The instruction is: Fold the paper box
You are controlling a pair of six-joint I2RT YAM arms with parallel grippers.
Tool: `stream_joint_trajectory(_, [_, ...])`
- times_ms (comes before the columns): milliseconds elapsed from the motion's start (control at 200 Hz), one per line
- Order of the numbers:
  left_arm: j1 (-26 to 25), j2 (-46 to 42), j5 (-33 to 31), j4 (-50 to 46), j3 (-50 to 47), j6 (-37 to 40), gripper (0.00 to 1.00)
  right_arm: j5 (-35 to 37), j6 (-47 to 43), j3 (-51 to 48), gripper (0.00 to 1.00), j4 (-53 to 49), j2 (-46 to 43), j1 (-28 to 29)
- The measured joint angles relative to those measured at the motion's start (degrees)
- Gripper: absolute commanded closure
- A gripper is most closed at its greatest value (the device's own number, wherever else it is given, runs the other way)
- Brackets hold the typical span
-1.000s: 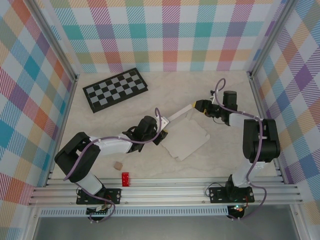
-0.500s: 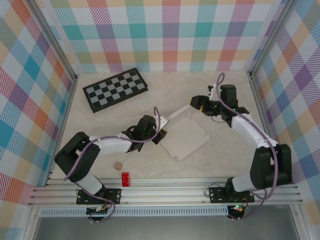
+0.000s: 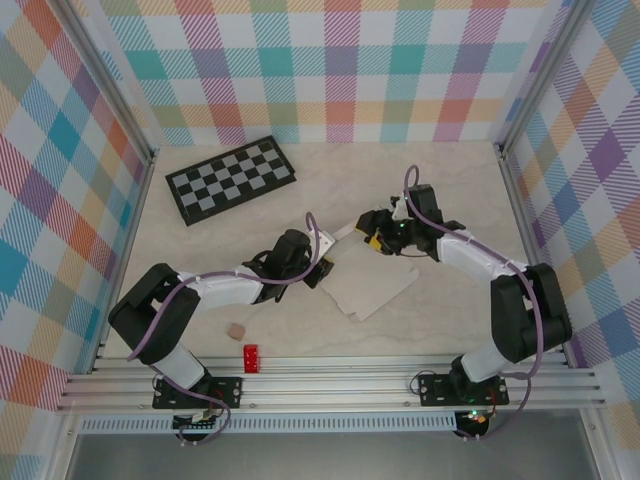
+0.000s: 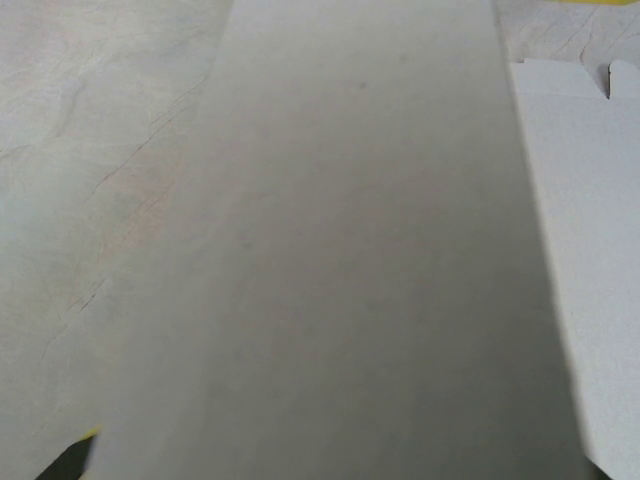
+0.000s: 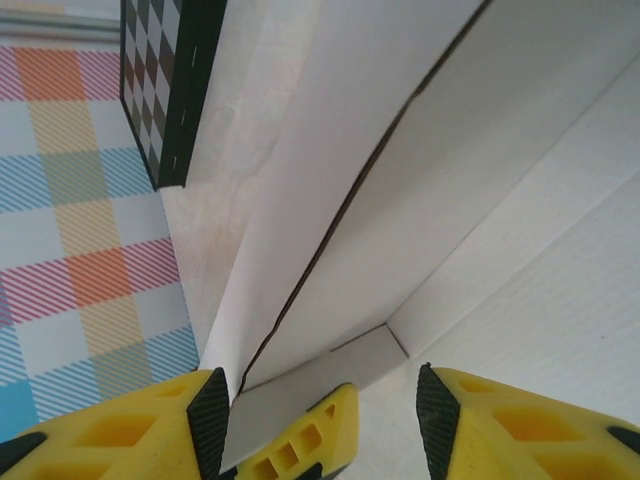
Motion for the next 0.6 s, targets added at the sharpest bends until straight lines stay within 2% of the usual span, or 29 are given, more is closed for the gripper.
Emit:
stream_joint_trajectory(145, [0.00, 0.00, 0.02, -0.28, 0.00, 0.02, 0.79, -0.31, 3.93, -2.36, 0.50, 7.02, 1.75, 0.04])
stream_joint_trajectory(265, [0.00, 0.00, 0.00, -0.81, 0.00, 0.02, 0.77, -0.28, 6.32, -4.37, 0.58, 11.87, 1.73, 0.17])
stream_joint_trajectory(325, [0.00, 0.00, 0.00, -1.03, 0.02, 0.00, 0.71, -0.04, 6.99, -5.44, 0.59, 13.55, 1.29, 0.31])
stream_joint_trajectory(410, [0.00, -0.04, 0.24, -1.29, 0.15, -0.17, 0.50, 0.70, 7.65, -7.34, 0.59, 15.43, 0.13, 0.46])
stream_joint_trajectory(600, [0.00, -4.33, 0.37, -2.97, 0.17, -3.28, 0.45, 2.71, 8.46, -10.14, 0.60, 18.29, -1.53, 0.50])
